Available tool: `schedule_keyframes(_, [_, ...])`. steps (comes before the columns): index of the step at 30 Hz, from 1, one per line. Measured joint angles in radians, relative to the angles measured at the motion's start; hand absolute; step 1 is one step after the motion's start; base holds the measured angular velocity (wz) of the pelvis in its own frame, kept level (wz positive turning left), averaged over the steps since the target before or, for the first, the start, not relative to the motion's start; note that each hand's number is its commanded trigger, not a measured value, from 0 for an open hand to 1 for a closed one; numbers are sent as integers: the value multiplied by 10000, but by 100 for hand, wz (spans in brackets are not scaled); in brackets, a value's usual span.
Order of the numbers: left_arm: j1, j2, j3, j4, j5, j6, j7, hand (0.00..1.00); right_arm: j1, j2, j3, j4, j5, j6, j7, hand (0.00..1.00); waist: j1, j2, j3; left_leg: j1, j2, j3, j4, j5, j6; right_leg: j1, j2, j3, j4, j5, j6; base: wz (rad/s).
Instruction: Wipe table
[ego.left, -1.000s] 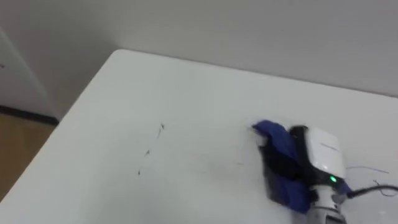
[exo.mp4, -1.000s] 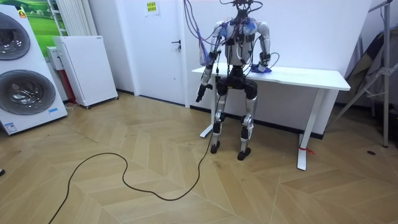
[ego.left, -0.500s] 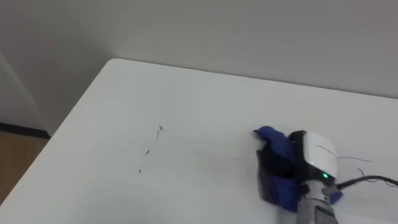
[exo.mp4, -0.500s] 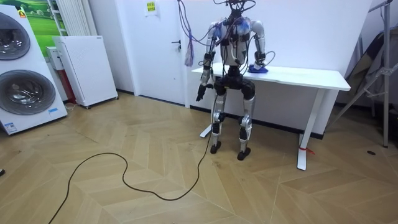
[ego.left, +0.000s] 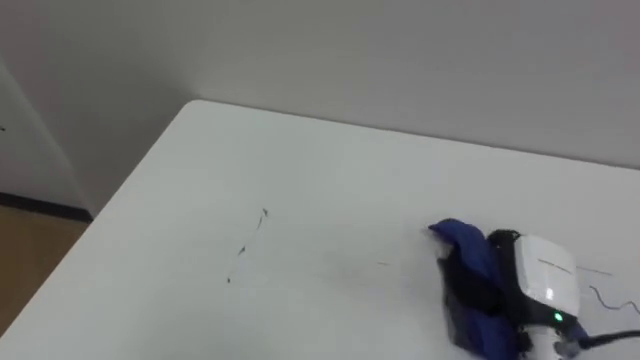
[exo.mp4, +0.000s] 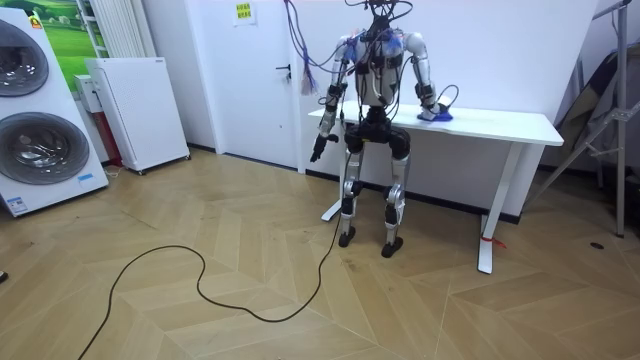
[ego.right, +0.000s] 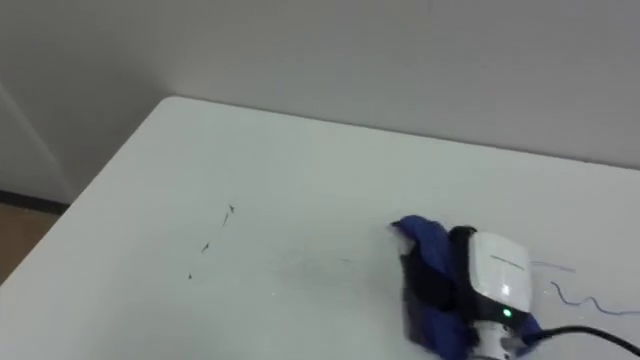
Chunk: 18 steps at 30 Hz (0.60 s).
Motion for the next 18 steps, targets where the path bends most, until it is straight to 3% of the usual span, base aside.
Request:
schedule_keyframes(3, [-158, -110, -405, 29, 8, -20, 5, 0, -104, 305, 70, -305, 523, 474, 383, 100, 154, -13, 2, 110, 14, 56, 6, -3, -7, -16, 37, 182, 99, 6, -22, -16])
schedule_keyframes(5, [-182, -124, -690, 48, -46, -8, 6, 0, -285, 493, 414, -790, 665, 1025, 1021, 100, 335, -34, 6, 123, 38, 110, -8, -7, -12, -165, 77, 301, 202, 17, -60, -35])
schedule_keyframes(7, [-184, -167, -802, 7, -61, 1, 0, 0, -607, 648, 1250, -1503, 660, 1468, 1923, 100, 696, -43, 10, 69, 75, 88, -24, -14, -23, -275, 200, 476, 224, 128, -180, -36])
schedule_keyframes(8, [-186, -183, -805, -20, -62, 0, -2, 0, -741, 723, 1454, -1659, 655, 1481, 2190, 100, 739, -54, 16, 31, 81, 70, -25, -14, -24, -332, 214, 485, 233, 152, -212, -17])
schedule_keyframes(12, [-116, -240, -809, -213, -63, 1, -95, 0, -1571, 1328, 2492, -1621, 338, 1355, 3106, 100, 987, -88, 75, 76, 73, -19, -52, -20, -21, -410, 231, 543, 353, 96, -281, 7])
schedule_keyframes(14, [115, -233, -767, -282, -62, 8, -102, 0, -1865, 1335, 2426, -1076, 357, 872, 2974, 100, 941, -111, 106, 119, 35, -60, -33, -64, 60, -319, 200, 503, 352, 46, -234, 9])
schedule_keyframes(16, [230, -192, -568, -334, -44, 44, -102, 0, -1916, 1306, 2170, -632, 394, 526, 2691, 100, 747, -193, 191, 127, 37, -71, -13, -62, 62, -321, 183, 428, 355, 49, -239, 7])
schedule_keyframes(18, [430, -113, -235, -341, -29, 46, -105, 0, -1804, 1224, 1616, -23, 410, 91, 2161, 100, 513, -212, 191, 192, 39, -65, 65, -69, 67, -209, 156, 354, 326, 41, -226, 13])
